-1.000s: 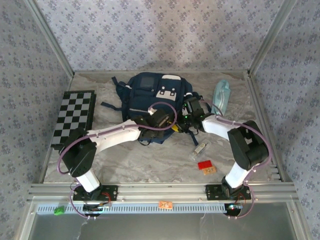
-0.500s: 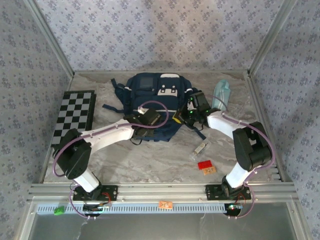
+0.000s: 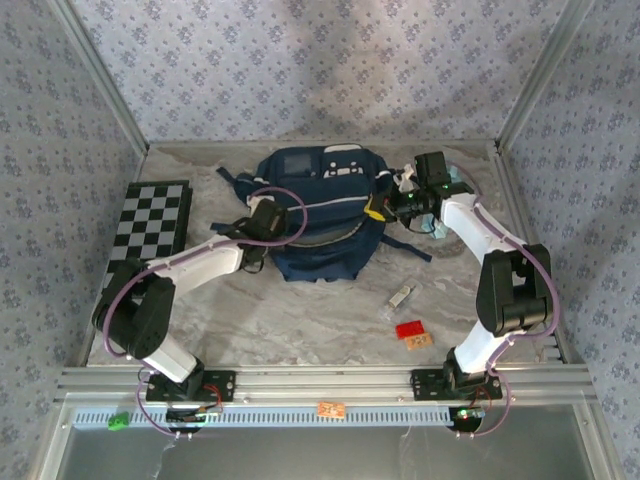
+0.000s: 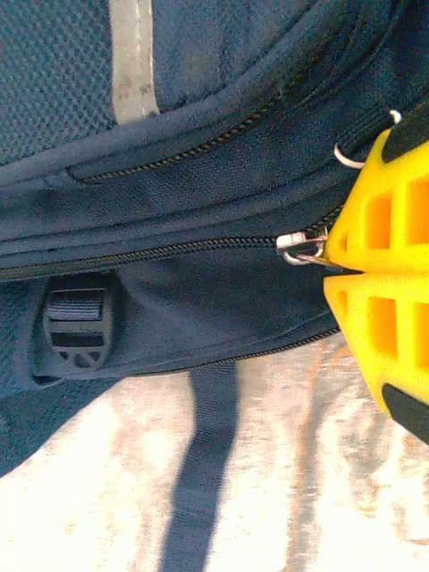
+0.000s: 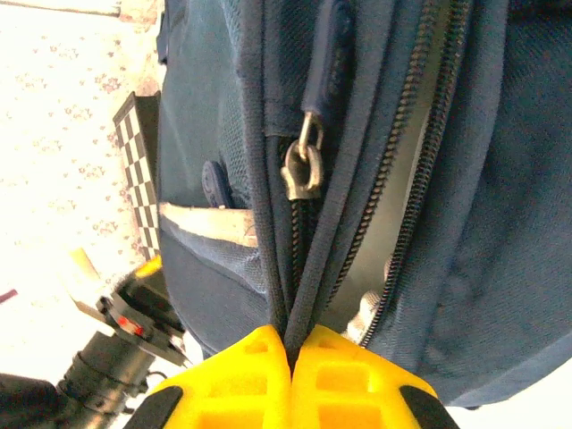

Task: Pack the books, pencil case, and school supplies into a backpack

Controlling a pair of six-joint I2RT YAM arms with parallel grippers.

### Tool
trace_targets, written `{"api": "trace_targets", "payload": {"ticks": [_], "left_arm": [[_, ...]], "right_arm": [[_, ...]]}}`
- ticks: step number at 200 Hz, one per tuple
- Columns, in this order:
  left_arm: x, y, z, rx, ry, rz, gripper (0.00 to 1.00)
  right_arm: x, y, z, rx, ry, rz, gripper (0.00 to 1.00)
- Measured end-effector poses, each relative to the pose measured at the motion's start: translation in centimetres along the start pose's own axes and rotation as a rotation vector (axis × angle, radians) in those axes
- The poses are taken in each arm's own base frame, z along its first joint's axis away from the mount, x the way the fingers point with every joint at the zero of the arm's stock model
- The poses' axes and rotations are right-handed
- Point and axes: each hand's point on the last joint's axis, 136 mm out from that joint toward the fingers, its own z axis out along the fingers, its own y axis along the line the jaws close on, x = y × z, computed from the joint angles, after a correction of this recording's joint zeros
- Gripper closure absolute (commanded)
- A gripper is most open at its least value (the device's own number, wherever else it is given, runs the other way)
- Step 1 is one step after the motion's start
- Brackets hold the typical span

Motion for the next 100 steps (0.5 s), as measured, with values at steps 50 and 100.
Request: {"api": "trace_targets", "payload": {"ticks": [50, 100], "left_arm": [[-2.8, 0.0, 0.4, 0.06, -0.107, 0.068, 0.61], [0.0, 0.5, -3.5, 0.074, -0.107, 0.183, 0.38]], "right_arm": [[-0.3, -0.4, -0.5, 0.006, -0.001, -0.017, 0.55], [-3.5, -5.0, -7.2, 0.221, -0.218, -0.012, 0.17]]}}
